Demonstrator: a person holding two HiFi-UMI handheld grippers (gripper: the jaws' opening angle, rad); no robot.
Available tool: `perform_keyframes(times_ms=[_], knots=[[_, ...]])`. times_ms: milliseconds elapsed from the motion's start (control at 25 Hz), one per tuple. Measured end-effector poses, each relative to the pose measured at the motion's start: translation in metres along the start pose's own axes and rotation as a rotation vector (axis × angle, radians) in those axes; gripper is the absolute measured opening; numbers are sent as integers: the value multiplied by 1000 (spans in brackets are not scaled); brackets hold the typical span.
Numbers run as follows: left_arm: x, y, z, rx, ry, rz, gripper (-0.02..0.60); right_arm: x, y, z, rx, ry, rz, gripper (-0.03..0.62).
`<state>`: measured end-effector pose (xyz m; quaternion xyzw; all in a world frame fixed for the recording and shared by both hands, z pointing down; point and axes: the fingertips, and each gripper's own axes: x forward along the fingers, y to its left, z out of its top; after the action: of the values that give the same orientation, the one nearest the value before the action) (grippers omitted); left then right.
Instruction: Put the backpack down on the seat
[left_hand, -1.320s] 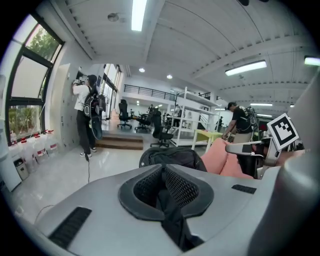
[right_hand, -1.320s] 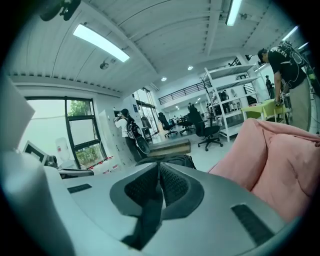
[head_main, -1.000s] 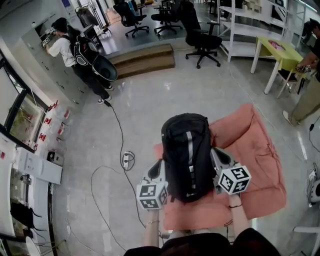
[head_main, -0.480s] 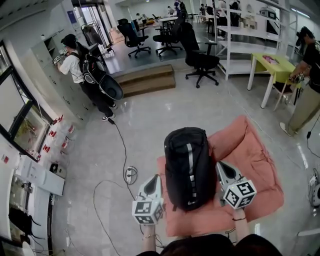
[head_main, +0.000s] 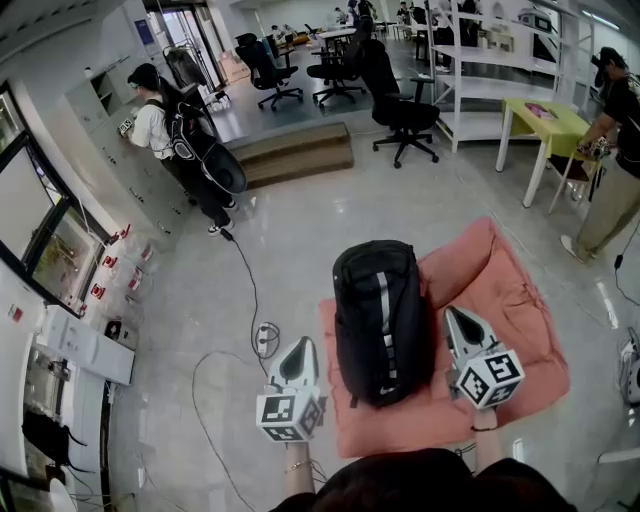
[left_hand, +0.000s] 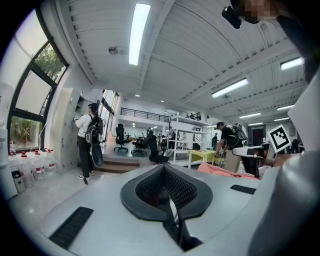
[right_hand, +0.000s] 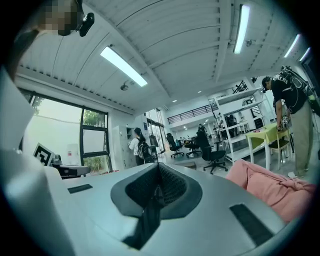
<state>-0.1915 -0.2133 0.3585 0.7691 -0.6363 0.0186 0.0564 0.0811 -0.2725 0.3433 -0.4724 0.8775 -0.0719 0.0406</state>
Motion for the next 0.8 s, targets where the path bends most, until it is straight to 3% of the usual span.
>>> perform_keyframes(times_ms=[800], knots=[[-13, 12, 13, 50, -34, 45, 15, -9, -5, 15, -40, -41, -29, 14]])
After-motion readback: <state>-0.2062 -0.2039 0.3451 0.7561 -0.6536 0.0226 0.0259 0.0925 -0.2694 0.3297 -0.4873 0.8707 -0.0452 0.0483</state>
